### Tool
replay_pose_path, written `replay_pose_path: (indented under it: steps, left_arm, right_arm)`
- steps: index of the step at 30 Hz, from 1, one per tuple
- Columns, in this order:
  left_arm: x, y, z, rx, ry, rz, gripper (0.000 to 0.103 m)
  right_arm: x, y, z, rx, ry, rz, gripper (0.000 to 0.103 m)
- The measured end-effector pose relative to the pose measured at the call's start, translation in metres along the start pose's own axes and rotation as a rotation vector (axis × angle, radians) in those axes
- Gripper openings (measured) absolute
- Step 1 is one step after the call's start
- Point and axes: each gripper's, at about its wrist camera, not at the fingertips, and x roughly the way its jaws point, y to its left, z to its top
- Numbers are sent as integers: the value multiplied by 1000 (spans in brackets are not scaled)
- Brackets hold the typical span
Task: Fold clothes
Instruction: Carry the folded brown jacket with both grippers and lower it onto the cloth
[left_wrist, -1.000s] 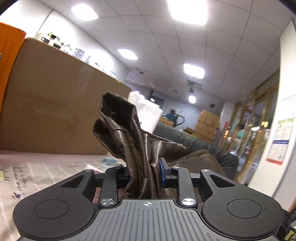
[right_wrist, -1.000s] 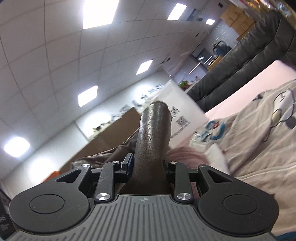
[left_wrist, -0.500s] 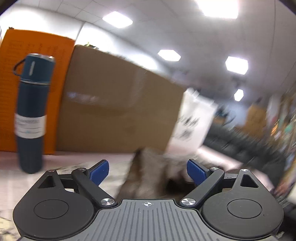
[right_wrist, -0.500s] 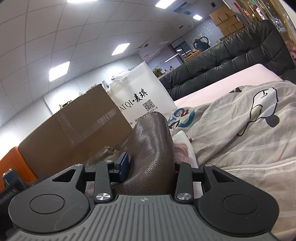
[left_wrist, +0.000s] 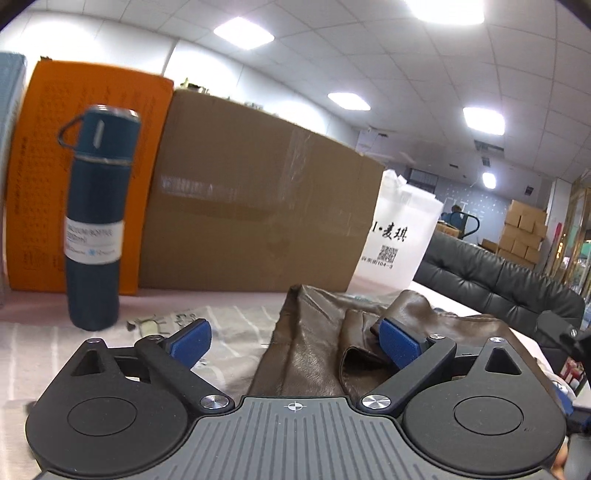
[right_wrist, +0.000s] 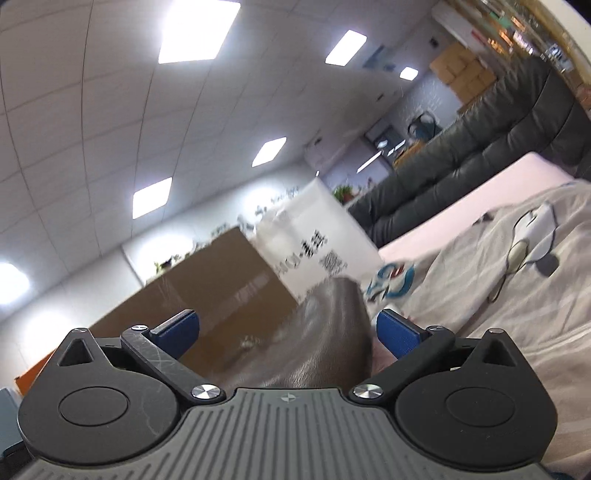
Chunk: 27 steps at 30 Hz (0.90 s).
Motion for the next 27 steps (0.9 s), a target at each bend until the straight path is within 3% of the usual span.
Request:
replay_pose_path:
  steps: [4, 10, 14, 21, 27]
  left_arm:
    - [-23, 2, 5, 16, -20, -8, 102]
    - [-48, 4, 12, 19, -32, -20, 103]
    - [-66, 10, 17, 17, -53, -36, 103]
    - [-105, 22, 27, 28, -100, -40, 103]
    - [-132, 42, 24, 52, -138, -36, 103]
  right_arm:
    - [-8, -1, 2, 0, -47, -34, 103]
    - [-21, 16, 1, -72, -49, -59, 103]
    - [-42, 32, 3, -64, -32, -7, 103]
    - [-75, 72, -2, -65, 96, 87, 103]
    - [-113, 116, -8, -106, 86, 170, 103]
